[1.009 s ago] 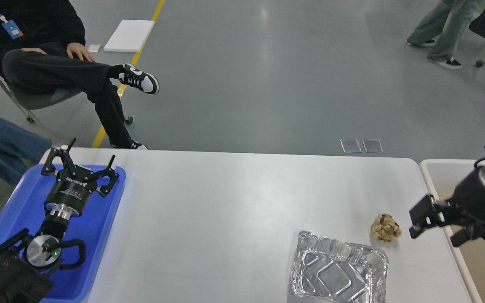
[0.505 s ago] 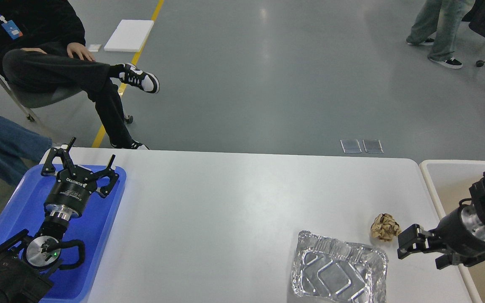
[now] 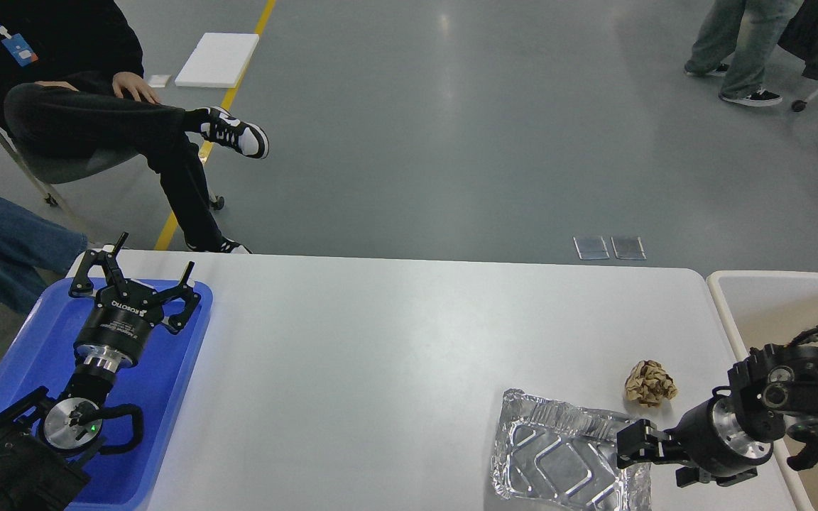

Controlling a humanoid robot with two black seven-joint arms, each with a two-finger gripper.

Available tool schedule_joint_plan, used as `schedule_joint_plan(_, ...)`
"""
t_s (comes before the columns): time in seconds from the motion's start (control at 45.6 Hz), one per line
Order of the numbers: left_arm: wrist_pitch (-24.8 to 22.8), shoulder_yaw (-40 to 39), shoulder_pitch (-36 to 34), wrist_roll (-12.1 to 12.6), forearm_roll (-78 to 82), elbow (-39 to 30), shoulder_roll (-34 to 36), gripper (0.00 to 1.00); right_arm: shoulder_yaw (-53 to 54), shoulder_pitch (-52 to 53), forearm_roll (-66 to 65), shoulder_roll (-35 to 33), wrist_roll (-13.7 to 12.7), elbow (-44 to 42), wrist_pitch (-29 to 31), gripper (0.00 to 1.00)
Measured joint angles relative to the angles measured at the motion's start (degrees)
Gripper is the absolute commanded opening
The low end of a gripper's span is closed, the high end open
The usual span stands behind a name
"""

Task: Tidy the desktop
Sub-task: 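Lower the right gripper to the near edge of the foil tray, then close the right gripper on the foil tray's edge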

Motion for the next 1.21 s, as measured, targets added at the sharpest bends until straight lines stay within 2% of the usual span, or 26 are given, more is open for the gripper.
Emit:
schedule_joint_plan(0.197, 0.0, 0.0, 0.0, -0.01, 0.0, -0.01, -0.01, 0.99, 0.44, -3.32, 0.27, 2.54, -0.06, -1.31, -4.92, 0.87)
schedule_joint_plan(0.527, 0.0, 0.0, -0.02, -0.01, 0.0, -0.02, -0.04, 0.99, 0.56, -7.1, 0.37, 5.17, -0.08, -5.26, -9.07, 0.86)
schedule_joint_plan(0.614, 0.0, 0.0, -0.04, -0.01, 0.0, -0.02, -0.04, 0.99, 0.57, -7.38, 0.36, 5.46, -0.08, -5.97, -9.61, 0.79)
schedule_joint_plan(0.68, 0.0, 0.0, -0.04, -0.01, 0.0, -0.02, -0.04, 0.99, 0.57, -7.53, 0.3, 5.64, -0.08, -6.29, -9.85, 0.78)
schedule_joint_plan(0.746, 0.0, 0.0, -0.05, -0.01, 0.0, -0.02, -0.05, 0.99, 0.57, -7.62, 0.15, 5.88, -0.09, -6.49, -9.99, 0.8)
schedule_joint_plan(0.812, 0.0, 0.0, -0.06, -0.01, 0.0, -0.02, -0.05, 0.99, 0.57, -7.69, 0.01, 6.25, -0.08, -6.56, -10.07, 0.88)
schedule_joint_plan(0.921, 0.0, 0.0, -0.07, -0.01, 0.0, -0.02, -0.05, 0.99, 0.55, -7.53, -0.14, 6.57, -0.07, -6.76, -10.07, 0.9)
schedule_joint_plan(0.943, 0.0, 0.0, -0.07, -0.01, 0.0, -0.02, -0.05, 0.99, 0.54, -7.47, -0.16, 6.57, -0.05, -6.8, -10.07, 0.89)
schedule_joint_plan(0.987, 0.0, 0.0, -0.08, -0.01, 0.0, -0.02, -0.05, 0.99, 0.52, -7.37, -0.23, 6.57, -0.05, -6.91, -10.06, 0.77)
schedule_joint_plan(1.075, 0.0, 0.01, -0.08, -0.01, 0.0, -0.02, -0.06, 0.99, 0.4, -7.23, -0.31, 6.53, -0.05, -7.02, -10.09, 0.38)
schedule_joint_plan(1.141, 0.0, 0.01, -0.09, -0.01, 0.0, -0.02, -0.06, 0.99, -0.08, -7.16, -0.44, 6.53, -0.04, -7.03, -10.1, 0.13)
schedule_joint_plan(1.185, 0.0, 0.01, -0.09, -0.01, 0.0, -0.02, -0.06, 0.99, -0.51, -7.14, -0.61, 6.61, -0.07, -6.97, -10.06, 0.0)
schedule_joint_plan(1.207, 0.0, 0.01, -0.09, -0.01, 0.0, -0.02, -0.07, 0.99, -0.78, -7.13, -0.73, 6.67, -0.09, -6.91, -10.02, 0.0)
